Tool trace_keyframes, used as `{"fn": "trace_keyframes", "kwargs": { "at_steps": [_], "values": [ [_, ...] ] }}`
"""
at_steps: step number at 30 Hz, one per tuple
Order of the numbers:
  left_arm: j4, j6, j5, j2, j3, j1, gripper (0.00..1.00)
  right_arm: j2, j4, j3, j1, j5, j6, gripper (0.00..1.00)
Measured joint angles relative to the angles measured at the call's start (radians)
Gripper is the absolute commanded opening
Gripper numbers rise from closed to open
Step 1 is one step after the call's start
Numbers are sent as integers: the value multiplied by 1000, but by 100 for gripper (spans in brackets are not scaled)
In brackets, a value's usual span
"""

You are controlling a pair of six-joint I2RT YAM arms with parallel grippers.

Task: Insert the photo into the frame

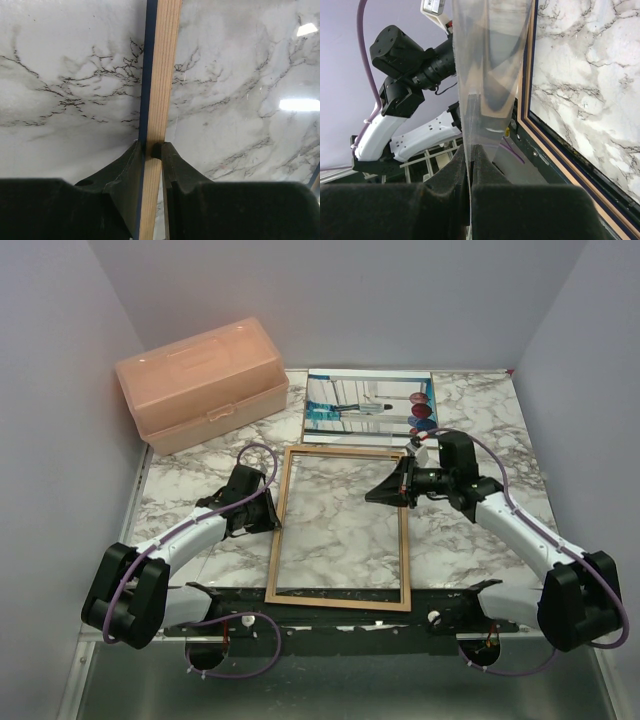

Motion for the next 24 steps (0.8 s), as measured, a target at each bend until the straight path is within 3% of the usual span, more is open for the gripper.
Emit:
{"fn": "trace_keyframes", "kwargs": {
  "at_steps": [11, 24],
  "values": [
    [-2, 0, 0, 3, 3, 0, 23, 21, 40, -29, 0, -3, -4, 1],
    [-1, 0, 0, 8, 6, 0, 23, 61, -60, 111, 3, -6, -126, 1]
  ]
}}
